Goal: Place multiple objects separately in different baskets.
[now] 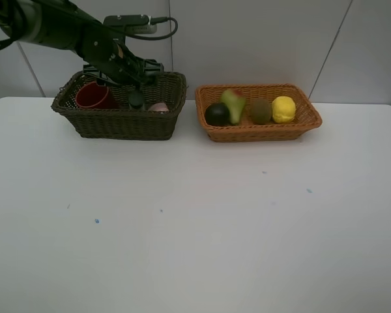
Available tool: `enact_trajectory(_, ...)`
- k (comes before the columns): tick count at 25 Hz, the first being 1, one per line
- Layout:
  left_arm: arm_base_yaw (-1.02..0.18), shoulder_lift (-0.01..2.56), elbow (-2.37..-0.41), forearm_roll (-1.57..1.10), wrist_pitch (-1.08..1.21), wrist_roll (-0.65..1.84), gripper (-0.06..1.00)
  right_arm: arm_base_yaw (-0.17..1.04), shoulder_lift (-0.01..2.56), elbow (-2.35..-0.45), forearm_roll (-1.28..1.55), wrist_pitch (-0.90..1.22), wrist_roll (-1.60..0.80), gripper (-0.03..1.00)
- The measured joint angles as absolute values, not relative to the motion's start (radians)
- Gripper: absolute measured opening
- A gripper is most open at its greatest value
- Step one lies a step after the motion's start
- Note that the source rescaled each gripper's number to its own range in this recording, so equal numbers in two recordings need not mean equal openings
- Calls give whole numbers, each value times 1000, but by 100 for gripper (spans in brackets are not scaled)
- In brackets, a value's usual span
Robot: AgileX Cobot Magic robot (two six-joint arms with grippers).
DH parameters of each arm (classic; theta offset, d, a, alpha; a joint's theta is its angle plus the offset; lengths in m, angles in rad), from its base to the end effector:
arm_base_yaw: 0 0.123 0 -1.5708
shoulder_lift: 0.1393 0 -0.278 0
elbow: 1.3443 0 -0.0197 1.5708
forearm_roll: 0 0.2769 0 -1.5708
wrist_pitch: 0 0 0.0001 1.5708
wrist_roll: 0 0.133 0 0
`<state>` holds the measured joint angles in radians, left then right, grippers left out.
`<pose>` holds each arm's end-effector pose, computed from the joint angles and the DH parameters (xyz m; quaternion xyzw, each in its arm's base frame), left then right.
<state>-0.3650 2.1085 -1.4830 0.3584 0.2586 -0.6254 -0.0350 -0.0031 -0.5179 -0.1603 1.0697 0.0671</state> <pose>0.4863 -0.1730 0.1213 0.0229 0.9220 -0.0821 0.3777 0.0581 -0.0207 0.2770 0.0475 0.8460 -0.0715 0.5262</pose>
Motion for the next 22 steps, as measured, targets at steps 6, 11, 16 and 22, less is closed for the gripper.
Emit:
enact_trajectory(6, -365, 2109, -1483, 358, 259, -625, 100, -35, -3, -518, -160, 1070, 67, 100)
enact_trajectory(11, -365, 2098, -1483, 347, 260, -625, 100, -35, -3, -518, -160, 1070, 67, 100)
enact_trajectory(16, -365, 2043, -1483, 344, 282, -625, 100, -35, -3, -518, -160, 1070, 67, 100)
enact_trajectory(22, -366, 1940, -1483, 345, 380, -619, 100, -35, -3, -518, -160, 1070, 67, 100)
